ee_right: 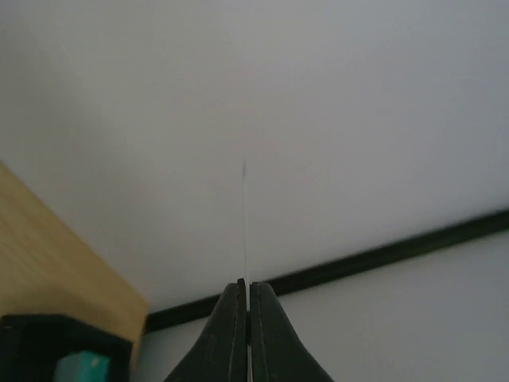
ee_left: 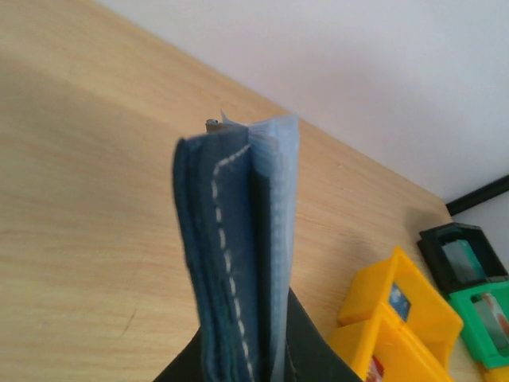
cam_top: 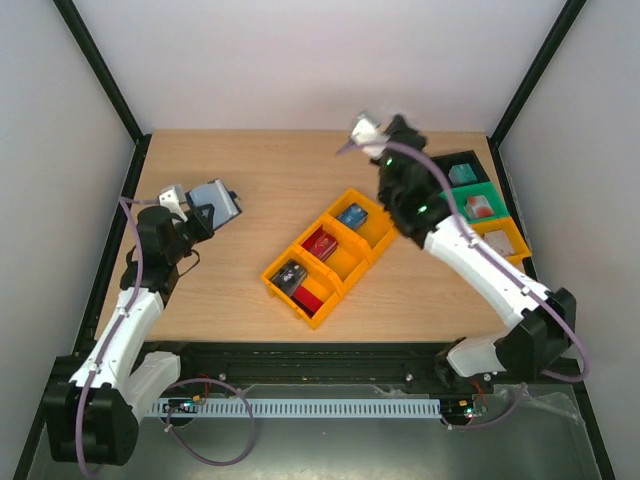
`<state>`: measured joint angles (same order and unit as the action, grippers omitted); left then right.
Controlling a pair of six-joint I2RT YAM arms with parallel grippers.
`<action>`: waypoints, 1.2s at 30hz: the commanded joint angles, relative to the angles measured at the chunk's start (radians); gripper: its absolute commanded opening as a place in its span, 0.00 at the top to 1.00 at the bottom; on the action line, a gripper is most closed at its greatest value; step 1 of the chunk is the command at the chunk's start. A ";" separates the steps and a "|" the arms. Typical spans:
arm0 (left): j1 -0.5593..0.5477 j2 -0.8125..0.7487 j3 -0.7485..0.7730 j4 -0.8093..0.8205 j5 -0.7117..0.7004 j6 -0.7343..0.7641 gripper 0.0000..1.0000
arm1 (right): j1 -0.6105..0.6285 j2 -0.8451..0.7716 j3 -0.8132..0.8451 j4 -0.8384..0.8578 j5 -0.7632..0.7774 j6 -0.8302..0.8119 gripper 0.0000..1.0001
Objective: Take the credit cards out of the card holder
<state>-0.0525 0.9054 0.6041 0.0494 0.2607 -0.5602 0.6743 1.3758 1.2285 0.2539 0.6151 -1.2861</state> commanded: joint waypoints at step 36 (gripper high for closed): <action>0.152 0.128 -0.148 0.138 -0.043 -0.046 0.98 | -1.029 0.059 -0.330 -0.569 -0.498 0.516 0.99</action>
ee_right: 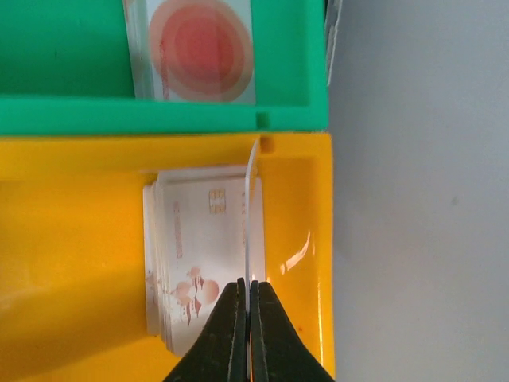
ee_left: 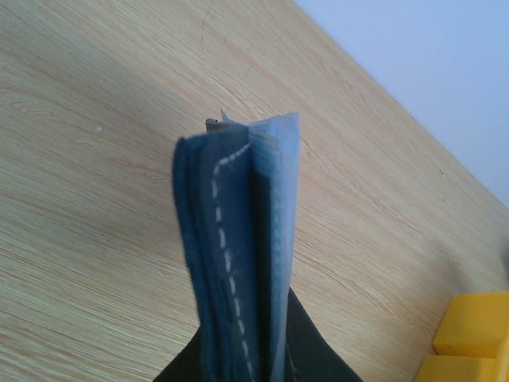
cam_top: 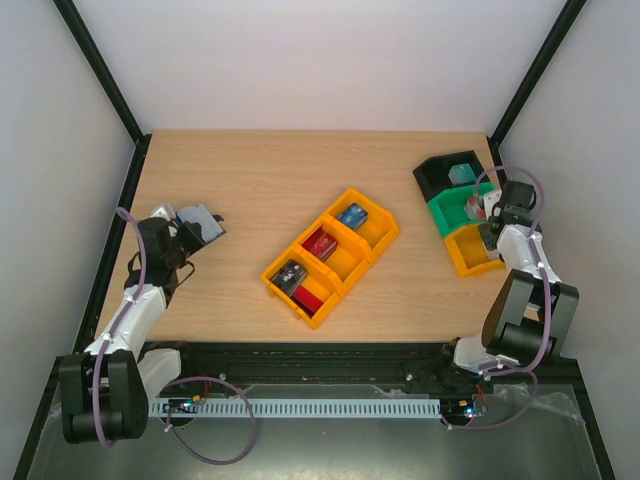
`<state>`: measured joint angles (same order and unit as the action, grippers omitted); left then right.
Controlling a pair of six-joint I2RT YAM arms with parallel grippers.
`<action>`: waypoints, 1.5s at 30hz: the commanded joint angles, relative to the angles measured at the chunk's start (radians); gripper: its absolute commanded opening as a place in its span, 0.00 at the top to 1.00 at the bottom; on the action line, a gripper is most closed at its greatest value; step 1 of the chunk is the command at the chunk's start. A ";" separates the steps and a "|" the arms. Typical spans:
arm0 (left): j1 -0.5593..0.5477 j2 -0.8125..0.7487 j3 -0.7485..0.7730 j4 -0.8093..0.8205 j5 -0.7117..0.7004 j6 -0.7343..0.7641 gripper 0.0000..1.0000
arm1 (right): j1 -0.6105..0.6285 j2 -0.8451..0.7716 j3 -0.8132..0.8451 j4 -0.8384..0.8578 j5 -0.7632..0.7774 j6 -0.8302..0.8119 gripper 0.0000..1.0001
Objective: Take the credit cards out of the card holder
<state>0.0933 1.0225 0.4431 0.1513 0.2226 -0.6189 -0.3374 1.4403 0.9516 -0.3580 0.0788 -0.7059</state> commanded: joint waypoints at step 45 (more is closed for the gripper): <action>0.006 -0.003 -0.005 0.048 -0.007 0.025 0.98 | -0.017 -0.067 -0.074 0.143 0.054 -0.115 0.01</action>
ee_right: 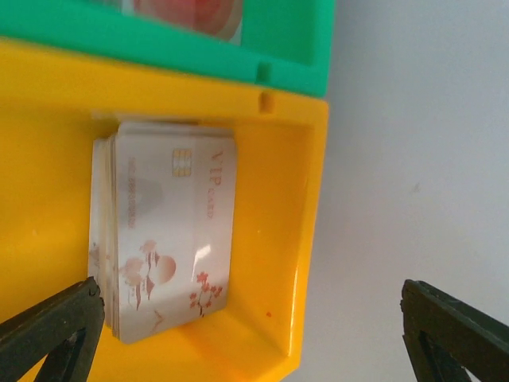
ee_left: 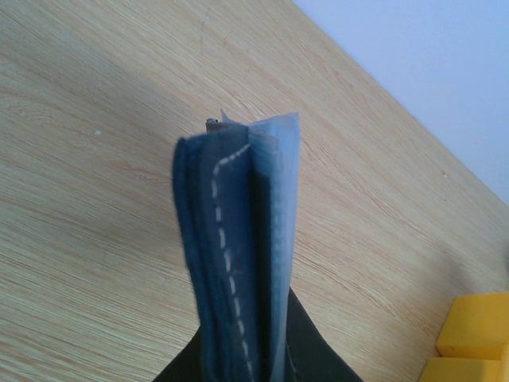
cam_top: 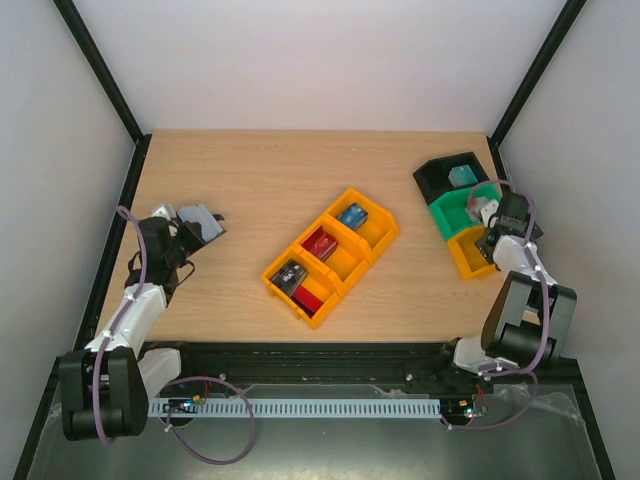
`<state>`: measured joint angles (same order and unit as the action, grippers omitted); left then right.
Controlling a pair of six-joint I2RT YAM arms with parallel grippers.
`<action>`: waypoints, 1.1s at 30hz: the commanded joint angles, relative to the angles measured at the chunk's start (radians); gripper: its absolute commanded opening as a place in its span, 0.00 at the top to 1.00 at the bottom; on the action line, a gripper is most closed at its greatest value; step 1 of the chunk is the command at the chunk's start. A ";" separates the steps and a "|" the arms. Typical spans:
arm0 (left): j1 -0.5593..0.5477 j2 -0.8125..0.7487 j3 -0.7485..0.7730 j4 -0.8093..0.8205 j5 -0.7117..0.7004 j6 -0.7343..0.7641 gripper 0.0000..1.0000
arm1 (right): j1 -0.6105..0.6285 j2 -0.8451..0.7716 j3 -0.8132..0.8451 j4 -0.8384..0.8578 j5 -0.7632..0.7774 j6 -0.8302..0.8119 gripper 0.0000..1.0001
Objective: Take the credit cards out of the card holder
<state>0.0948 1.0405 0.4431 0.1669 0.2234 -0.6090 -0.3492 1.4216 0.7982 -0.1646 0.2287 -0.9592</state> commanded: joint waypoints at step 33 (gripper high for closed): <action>0.034 -0.084 0.083 -0.159 -0.313 -0.053 0.01 | 0.145 -0.356 0.174 0.216 -0.781 1.260 0.01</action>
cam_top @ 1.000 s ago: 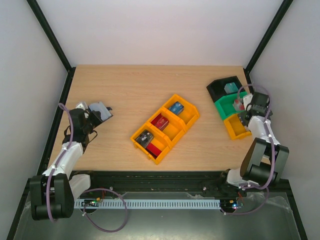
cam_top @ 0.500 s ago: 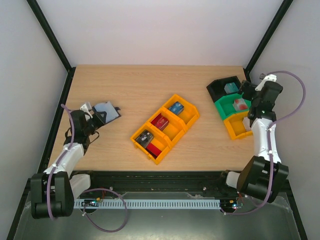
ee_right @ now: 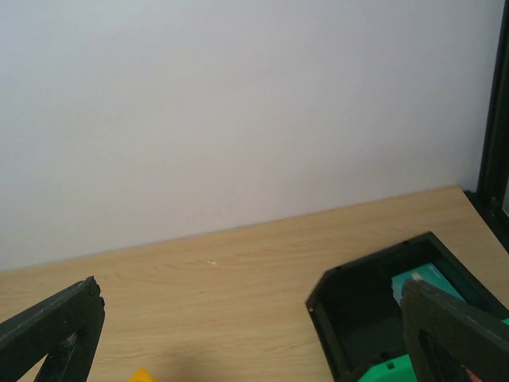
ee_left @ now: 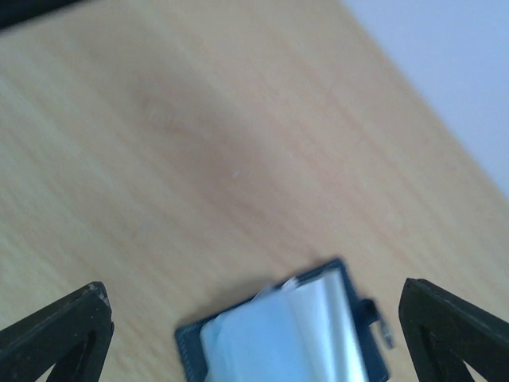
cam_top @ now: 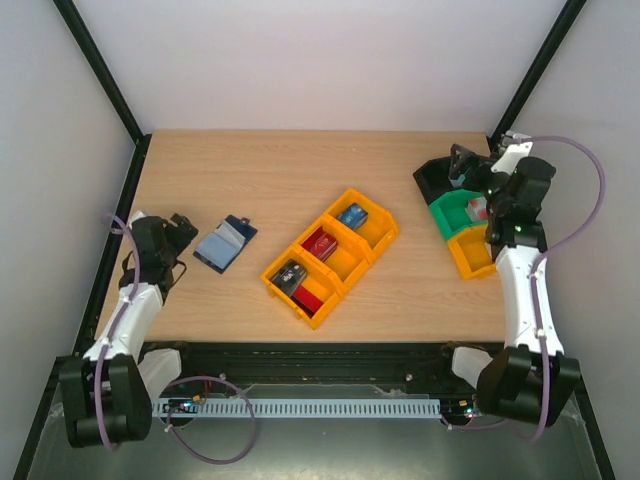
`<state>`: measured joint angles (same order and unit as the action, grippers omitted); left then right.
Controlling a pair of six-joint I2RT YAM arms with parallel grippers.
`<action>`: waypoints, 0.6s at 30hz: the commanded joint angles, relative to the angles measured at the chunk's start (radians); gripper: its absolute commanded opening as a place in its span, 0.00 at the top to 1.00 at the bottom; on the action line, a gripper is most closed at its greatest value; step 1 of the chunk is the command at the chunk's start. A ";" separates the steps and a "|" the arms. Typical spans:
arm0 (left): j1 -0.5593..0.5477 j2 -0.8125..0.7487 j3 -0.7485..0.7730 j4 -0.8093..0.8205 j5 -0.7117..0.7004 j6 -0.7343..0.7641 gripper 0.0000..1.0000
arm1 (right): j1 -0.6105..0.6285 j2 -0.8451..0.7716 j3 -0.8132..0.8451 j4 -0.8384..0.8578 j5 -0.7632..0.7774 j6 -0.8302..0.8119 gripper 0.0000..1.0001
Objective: Take the credit cards out of the card holder
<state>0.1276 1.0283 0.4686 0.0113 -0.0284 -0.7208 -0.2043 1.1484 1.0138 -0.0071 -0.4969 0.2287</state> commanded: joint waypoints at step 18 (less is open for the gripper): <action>0.001 -0.304 -0.218 0.285 -0.152 0.403 0.01 | 0.001 -0.548 -0.522 0.249 0.342 0.154 0.01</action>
<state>0.1276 0.7570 0.2913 0.1993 -0.1291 -0.3679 -0.2043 0.6846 0.5987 0.1680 -0.3111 0.3527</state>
